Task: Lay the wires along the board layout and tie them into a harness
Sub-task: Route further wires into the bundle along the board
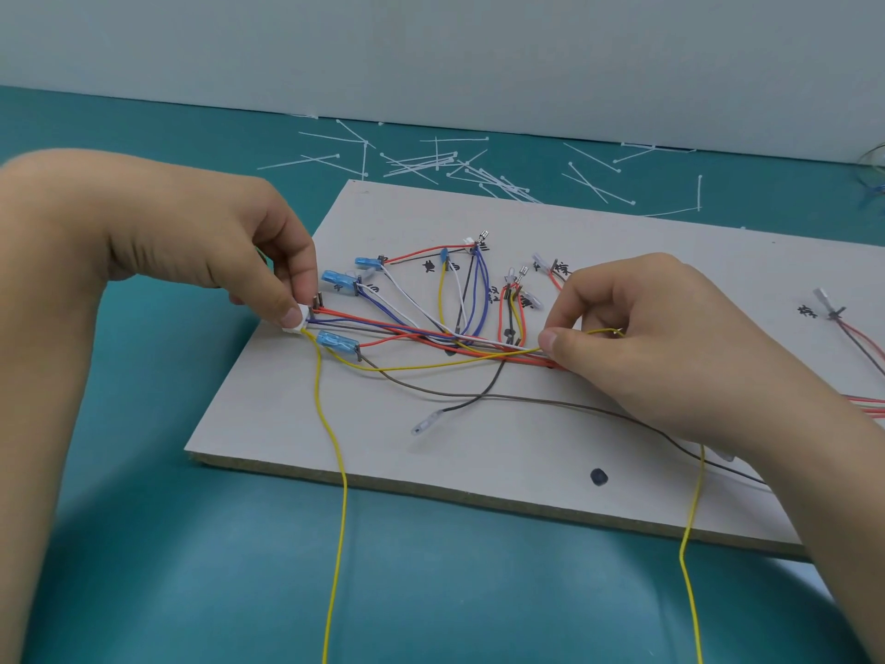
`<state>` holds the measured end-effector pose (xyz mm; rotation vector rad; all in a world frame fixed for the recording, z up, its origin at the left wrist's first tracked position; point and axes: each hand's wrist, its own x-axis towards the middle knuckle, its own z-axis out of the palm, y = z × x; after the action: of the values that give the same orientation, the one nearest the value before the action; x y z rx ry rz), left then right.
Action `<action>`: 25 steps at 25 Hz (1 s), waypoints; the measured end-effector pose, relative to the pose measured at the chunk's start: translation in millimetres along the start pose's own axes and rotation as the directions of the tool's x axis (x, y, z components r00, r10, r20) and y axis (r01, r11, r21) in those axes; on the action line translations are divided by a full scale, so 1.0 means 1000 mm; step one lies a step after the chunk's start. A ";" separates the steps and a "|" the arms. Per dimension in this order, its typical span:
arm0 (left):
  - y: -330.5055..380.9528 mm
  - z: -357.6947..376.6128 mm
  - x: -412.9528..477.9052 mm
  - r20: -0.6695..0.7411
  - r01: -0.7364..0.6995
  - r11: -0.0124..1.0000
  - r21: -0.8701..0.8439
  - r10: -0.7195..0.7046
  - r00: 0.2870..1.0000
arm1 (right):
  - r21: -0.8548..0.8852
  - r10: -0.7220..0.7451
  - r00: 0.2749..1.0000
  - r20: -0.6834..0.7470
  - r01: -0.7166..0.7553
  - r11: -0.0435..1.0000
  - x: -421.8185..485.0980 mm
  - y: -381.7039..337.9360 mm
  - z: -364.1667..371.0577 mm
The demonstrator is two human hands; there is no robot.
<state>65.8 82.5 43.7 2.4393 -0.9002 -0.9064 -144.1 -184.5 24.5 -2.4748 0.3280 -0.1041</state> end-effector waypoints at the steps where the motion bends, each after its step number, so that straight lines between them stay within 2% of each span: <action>1: 0.001 0.000 -0.001 0.006 0.010 1.000 0.011 -0.010 1.000 | 0.001 0.000 1.000 0.000 0.000 1.000 0.000 0.000 0.000; 4: 0.004 0.000 -0.006 0.033 0.038 0.999 0.033 -0.039 0.999 | 0.002 0.000 1.000 0.001 0.000 1.000 0.000 0.000 0.000; 11: 0.012 0.002 -0.009 -0.041 0.041 0.996 0.084 -0.038 0.998 | 0.002 -0.001 1.000 -0.003 0.001 1.000 0.000 0.000 0.000; 18: 0.014 -0.001 -0.013 -0.130 0.028 0.998 0.057 -0.021 0.991 | 0.001 0.003 1.000 0.000 -0.003 1.000 0.000 0.000 0.000; 25: 0.015 0.000 -0.017 -0.159 -0.019 1.000 0.023 0.022 0.987 | 0.004 0.002 1.000 0.005 -0.002 1.000 0.000 0.000 0.000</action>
<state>49.6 82.8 59.7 2.4752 -0.8798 -0.6858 -144.2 -184.4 24.9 -2.4703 0.3277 -0.0976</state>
